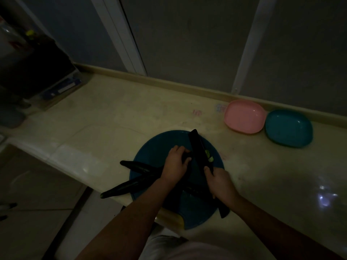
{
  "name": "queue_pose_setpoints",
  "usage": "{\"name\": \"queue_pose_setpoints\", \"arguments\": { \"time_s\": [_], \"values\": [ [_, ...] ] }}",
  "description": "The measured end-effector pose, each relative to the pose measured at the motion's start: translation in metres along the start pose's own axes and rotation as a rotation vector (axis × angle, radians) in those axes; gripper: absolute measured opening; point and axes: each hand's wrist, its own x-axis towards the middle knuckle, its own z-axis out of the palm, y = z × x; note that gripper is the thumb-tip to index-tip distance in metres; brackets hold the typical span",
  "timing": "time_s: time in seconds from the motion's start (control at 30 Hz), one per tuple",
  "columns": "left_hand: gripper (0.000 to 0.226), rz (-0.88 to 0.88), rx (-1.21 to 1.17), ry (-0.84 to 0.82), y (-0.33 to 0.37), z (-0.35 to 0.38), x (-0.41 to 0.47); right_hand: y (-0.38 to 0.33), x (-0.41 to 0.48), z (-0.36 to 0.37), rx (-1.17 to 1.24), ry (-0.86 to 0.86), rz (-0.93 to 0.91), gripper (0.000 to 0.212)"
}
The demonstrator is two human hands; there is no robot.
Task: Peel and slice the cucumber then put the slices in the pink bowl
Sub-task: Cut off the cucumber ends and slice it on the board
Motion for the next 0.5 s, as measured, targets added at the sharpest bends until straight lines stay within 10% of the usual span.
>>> {"name": "queue_pose_setpoints", "arguments": {
  "time_s": [0.5],
  "values": [
    [0.016,-0.010,0.003,0.009,0.0005,-0.0006,-0.0003,-0.0050,0.0010,0.0042,0.019,-0.031,-0.016,0.045]
  ]
}}
